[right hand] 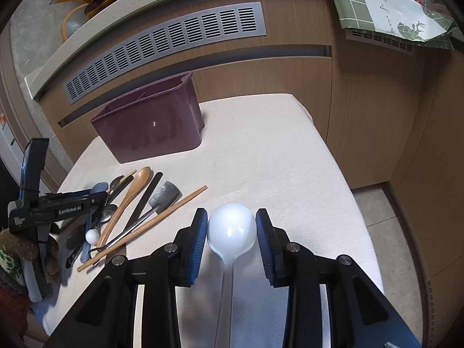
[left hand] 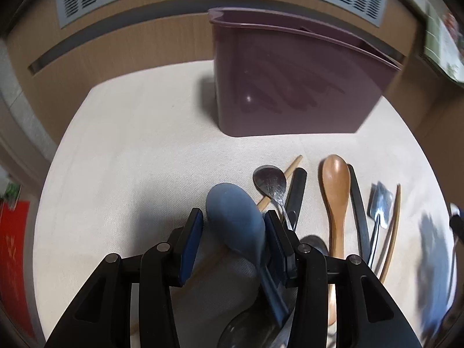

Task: Organize utensils
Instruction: 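Grasp the blue-grey rice paddle with the left tool while the right tool holds the white spoon, then lift both utensils over the maroon caddy and release them inside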

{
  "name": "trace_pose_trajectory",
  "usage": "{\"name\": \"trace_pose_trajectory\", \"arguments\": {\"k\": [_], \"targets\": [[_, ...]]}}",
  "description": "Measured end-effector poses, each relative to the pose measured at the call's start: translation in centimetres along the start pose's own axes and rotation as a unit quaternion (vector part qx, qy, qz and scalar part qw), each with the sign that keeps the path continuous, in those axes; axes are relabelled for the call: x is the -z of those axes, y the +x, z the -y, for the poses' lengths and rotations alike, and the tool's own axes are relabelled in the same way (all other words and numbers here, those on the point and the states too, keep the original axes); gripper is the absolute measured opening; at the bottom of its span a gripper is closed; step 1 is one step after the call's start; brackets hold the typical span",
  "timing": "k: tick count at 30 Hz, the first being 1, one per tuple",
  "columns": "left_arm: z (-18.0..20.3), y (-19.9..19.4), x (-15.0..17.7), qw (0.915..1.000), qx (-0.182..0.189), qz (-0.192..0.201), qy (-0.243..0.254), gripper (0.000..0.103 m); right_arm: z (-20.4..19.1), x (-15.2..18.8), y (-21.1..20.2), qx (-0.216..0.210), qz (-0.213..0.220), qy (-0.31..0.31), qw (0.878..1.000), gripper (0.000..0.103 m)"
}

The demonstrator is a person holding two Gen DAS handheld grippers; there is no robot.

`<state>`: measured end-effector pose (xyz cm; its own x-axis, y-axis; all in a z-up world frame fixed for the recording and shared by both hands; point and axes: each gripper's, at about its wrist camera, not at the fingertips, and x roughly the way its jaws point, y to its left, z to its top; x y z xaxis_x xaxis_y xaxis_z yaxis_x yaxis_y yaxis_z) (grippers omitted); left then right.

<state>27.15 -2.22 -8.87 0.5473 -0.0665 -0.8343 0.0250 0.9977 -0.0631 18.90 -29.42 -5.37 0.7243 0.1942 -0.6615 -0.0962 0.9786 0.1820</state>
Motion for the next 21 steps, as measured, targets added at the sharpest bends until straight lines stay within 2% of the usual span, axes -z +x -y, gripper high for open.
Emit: {"name": "trace_pose_trajectory", "arguments": {"k": [3,6,10,13,16,21], "targets": [[-0.1,0.0,-0.3,0.9998,-0.002,0.007,-0.019,0.039,-0.4,0.0,0.0,0.0,0.005,-0.006,1.0,0.032],[-0.9,-1.9,0.4,0.9975,0.044,0.047,-0.03,0.037,-0.7,0.0,-0.6,-0.003,0.014,-0.015,1.0,0.032],[-1.9,-6.8,1.9,0.9896,0.088,0.109,-0.033,0.036,-0.8,-0.2,-1.5,-0.024,0.023,-0.022,0.999,0.032],[-2.0,-9.8,2.7,0.9845,0.089,0.15,-0.02,0.036,-1.2,-0.6,-1.6,-0.048,0.032,-0.025,0.998,0.032],[-1.8,-11.8,2.9,0.9804,0.079,0.18,-0.009,0.035,-1.9,-1.0,-1.5,-0.051,0.037,-0.031,0.998,0.031],[-2.1,-12.5,2.7,0.9769,0.09,0.193,-0.011,0.035,-2.6,-1.3,-1.4,-0.047,0.039,-0.039,0.997,0.031]]}}
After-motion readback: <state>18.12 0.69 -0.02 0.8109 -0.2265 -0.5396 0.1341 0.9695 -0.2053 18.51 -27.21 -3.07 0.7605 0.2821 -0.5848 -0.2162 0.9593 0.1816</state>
